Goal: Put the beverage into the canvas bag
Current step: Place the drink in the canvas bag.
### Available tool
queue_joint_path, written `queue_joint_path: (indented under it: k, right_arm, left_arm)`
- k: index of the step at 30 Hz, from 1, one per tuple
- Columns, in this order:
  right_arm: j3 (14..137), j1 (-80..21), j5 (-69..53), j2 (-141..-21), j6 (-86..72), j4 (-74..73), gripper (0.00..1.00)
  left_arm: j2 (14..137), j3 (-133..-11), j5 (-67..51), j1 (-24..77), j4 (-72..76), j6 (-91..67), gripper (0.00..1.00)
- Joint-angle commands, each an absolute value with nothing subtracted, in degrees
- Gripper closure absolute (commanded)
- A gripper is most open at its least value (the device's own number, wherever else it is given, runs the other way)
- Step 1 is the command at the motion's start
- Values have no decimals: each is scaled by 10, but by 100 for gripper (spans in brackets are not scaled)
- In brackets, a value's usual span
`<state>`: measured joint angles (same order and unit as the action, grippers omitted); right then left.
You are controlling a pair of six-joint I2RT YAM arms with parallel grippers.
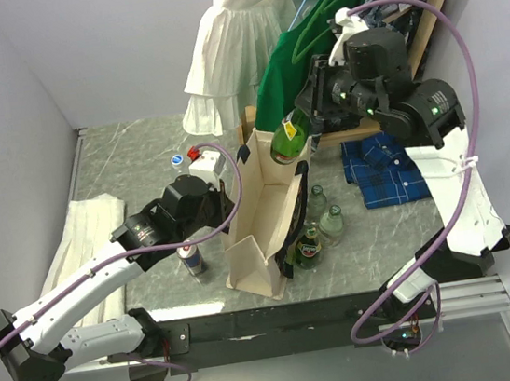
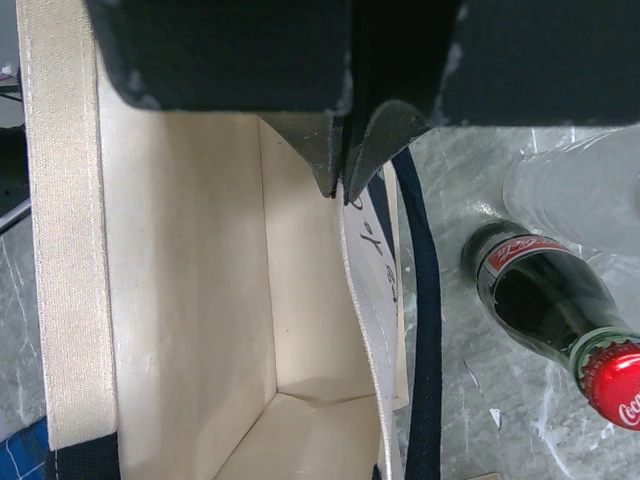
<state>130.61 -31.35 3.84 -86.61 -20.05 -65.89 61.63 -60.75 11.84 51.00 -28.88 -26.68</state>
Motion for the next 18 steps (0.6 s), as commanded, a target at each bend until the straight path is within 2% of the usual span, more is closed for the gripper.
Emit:
queue_joint_path:
  k: [1,8,14,18]
  right_arm:
    - [1322,-329,62,-864,-211,-534,100]
    - [1303,-369,162,-891,-196,-548,100]
    - [1231,-387,192,-888,-197,-507,100]
    - [1229,-400,211,-905,-196,-500,100]
  left_arm:
    - [624,-618,127,518,-280,-272,99]
    - [630,-627,137,524,-284,-274,99]
    - [635,-631,139,525,-282,-282,99]
    - [638,-640,139,525,-287,-281,99]
